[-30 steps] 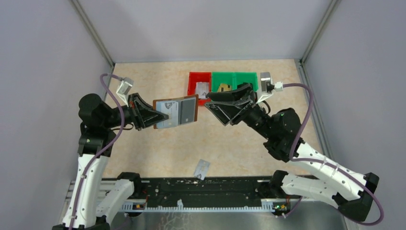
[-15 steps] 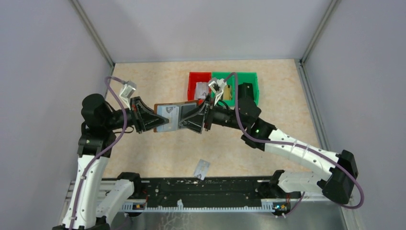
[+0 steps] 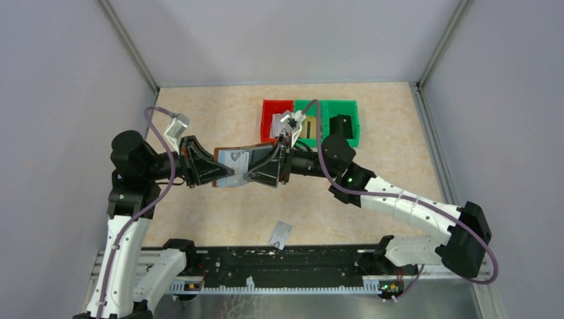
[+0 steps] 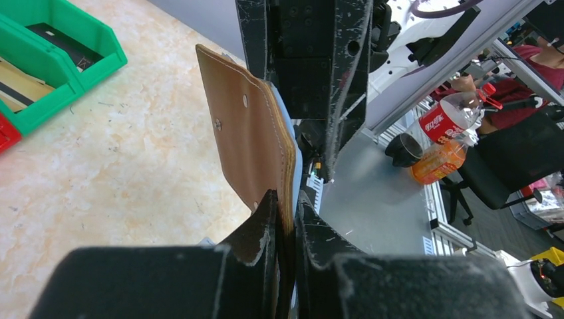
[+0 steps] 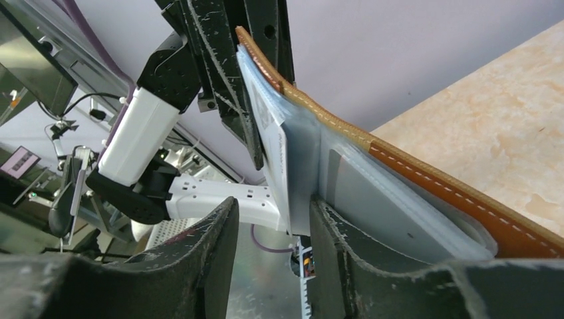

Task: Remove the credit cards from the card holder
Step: Remove the credit card from the card holder.

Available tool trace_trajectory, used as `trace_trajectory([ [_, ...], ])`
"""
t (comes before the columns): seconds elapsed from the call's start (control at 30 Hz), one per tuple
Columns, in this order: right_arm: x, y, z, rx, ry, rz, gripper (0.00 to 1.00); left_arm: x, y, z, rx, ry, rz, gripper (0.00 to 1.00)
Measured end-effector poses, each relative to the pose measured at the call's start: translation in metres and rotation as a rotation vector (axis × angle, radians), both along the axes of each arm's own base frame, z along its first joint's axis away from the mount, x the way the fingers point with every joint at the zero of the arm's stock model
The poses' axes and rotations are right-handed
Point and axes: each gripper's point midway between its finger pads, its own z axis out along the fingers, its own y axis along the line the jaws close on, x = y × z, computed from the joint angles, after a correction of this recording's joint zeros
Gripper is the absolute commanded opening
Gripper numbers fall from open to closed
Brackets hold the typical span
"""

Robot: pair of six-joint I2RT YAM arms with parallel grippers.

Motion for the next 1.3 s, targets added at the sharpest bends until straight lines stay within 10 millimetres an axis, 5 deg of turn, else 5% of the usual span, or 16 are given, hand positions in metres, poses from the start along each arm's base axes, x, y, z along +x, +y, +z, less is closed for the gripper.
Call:
trace_trajectory([
  [0.23,-0.001,0.01,-0.004,0.013,0.029,0.031,0.22,-0.002,0.0,0.001,-0.002,-0.008,-0.008,0.05],
  [0.4,-0.002,0.012,-0.002,0.027,0.048,0.046,0.0,-0.004,0.0,0.002,-0.003,-0.017,-0.016,0.12],
  [0.57,-0.005,0.009,-0.001,0.062,0.05,0.056,0.0,-0.005,0.0,0.003,-0.004,-0.014,-0.022,0.33],
  [0.7,-0.008,0.001,-0.012,0.082,0.073,0.046,0.0,-0.008,-0.001,0.005,-0.017,0.035,-0.05,0.35],
  [0.97,-0.012,-0.005,-0.008,0.144,0.081,0.049,0.0,-0.012,-0.003,0.013,-0.056,0.086,-0.081,0.08],
  [1.3,-0.013,-0.019,-0.006,0.188,0.078,0.003,0.0,-0.01,-0.003,0.018,-0.07,0.094,-0.066,0.0],
])
